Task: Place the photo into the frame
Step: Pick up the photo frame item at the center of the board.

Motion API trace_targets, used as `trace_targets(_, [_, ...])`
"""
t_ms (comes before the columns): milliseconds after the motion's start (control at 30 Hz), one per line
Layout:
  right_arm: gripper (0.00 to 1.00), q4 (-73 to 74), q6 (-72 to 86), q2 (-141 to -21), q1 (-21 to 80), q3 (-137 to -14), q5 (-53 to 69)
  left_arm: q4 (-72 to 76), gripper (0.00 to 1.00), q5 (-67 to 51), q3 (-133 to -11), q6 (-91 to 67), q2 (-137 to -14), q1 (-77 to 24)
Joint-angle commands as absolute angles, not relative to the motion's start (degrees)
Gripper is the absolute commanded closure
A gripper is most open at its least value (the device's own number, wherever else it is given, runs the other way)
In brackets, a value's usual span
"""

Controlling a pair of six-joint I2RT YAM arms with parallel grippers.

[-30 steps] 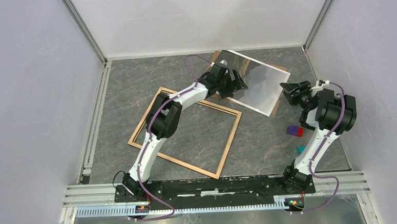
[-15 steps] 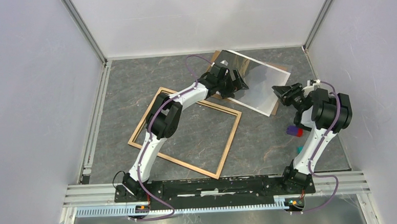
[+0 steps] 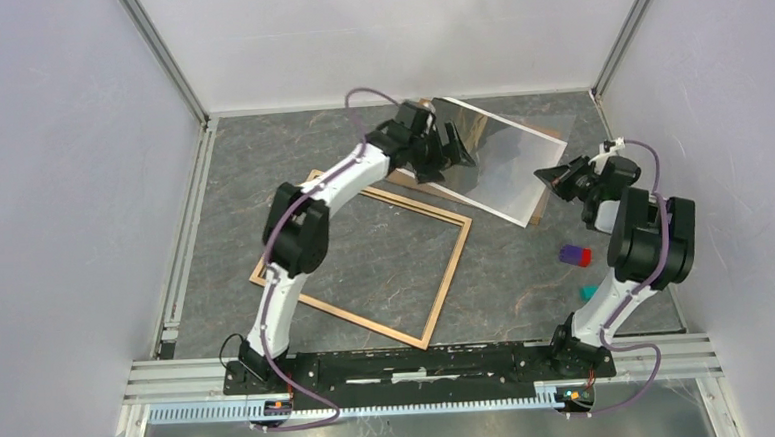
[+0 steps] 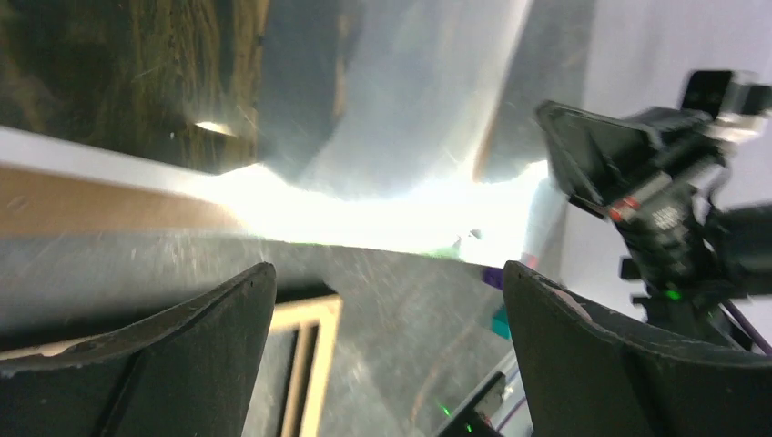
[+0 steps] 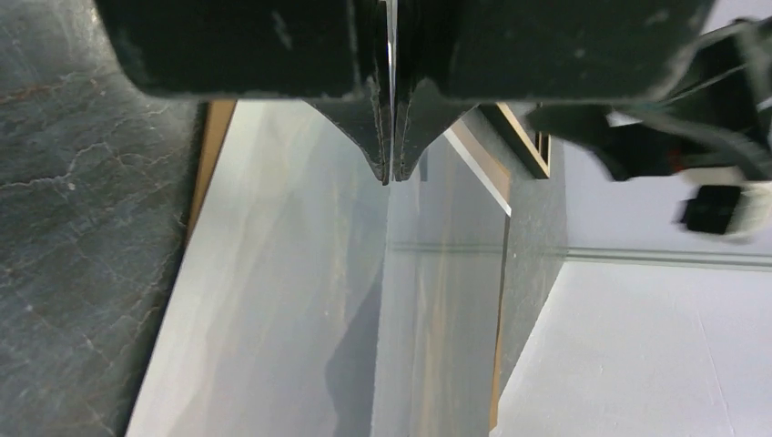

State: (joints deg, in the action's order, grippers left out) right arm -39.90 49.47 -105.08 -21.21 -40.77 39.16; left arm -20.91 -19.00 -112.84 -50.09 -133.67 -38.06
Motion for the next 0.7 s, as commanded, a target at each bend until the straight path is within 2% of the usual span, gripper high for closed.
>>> trace_targets(0, [1.00,-22.27,41.92,-97.51,-21.06,-45.75,36.62,-30.01,0.00,-17.51,-114.62,-40.24,-113.68,-36.16])
trace_targets(133, [1.00,-12.11,38.06,-88.78,-21.01,-46.36,32.01,-35.49,0.00,-10.33,-110.66,-32.29,-99.37,-35.95])
trace_targets(333, [1.00,2.39,34.25,-77.66,-17.69,-51.86,27.40,-34.69,0.00,4.77,-99.84,-22.35,-80.94,-35.95])
trace_targets(433, [1.00,9.20,30.80,-72.88,-10.56,-57.97,22.43,-31.28,0.00,12.53,-93.06,-20.03,-73.87,-34.73])
trace_targets(667, [1.00,8.48,34.79,-64.65,10.04,-64.52,8.93,-24.00,0.00,22.42,-82.36,-18.58,-59.28,-33.36])
